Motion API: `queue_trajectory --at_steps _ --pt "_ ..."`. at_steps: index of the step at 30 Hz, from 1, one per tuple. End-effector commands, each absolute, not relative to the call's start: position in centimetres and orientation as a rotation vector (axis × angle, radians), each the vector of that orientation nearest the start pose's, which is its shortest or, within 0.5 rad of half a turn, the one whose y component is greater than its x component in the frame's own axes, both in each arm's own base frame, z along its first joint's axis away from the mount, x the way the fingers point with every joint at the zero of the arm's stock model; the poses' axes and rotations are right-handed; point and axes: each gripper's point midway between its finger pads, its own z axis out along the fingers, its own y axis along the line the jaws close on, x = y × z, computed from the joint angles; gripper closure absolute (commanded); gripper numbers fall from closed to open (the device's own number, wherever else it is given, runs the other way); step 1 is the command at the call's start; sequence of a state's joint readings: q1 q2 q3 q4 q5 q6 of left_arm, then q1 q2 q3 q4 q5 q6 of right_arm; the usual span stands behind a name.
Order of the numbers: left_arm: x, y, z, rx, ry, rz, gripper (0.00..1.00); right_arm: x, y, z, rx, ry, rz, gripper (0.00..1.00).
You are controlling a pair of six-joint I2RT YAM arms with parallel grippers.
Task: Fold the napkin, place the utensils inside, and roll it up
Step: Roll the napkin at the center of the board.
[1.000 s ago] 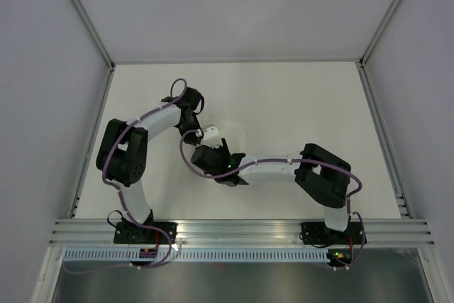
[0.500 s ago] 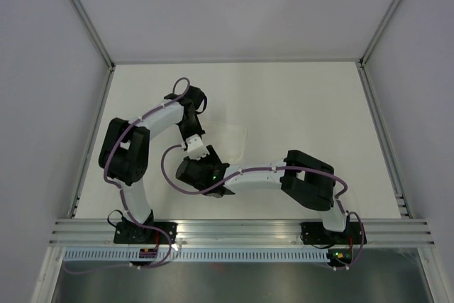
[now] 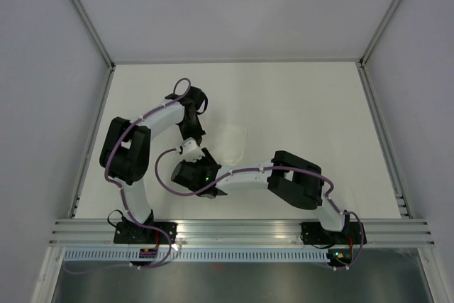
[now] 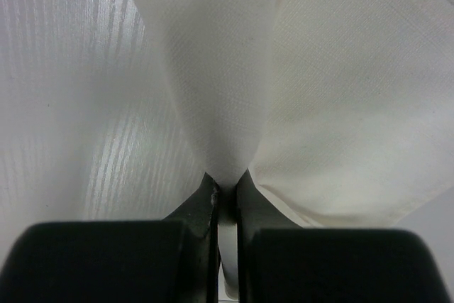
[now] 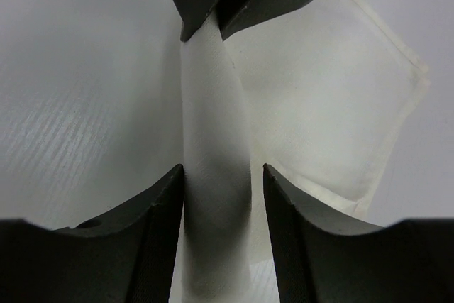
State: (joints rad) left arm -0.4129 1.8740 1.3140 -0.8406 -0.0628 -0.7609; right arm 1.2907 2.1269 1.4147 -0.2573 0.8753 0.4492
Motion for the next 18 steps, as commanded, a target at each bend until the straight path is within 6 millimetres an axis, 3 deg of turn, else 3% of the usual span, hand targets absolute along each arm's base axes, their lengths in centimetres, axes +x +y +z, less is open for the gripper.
queue_trajectory --at_steps 1,11,13,14,18 --pt "31.8 -15.9 3.9 -0.488 2.918 -0.048 0.98 25.2 42.3 5.3 -0.575 1.992 -0.178 0.46" --pt "31.8 -15.8 3.8 -0.484 2.919 -0.036 0.98 24.6 43.0 4.5 -0.611 1.967 -0.241 0.48" --pt "31.7 -15.7 3.6 -0.485 2.925 -0.031 0.98 24.6 43.0 4.3 -0.608 1.968 -0.246 0.6" --pt "31.7 -15.7 3.6 -0.483 2.925 -0.031 0.98 24.5 43.0 4.1 -0.61 1.971 -0.248 0.75" --pt "31.7 -15.7 3.6 -0.48 2.924 -0.035 0.98 24.3 42.5 3.4 -0.615 1.985 -0.246 0.89"
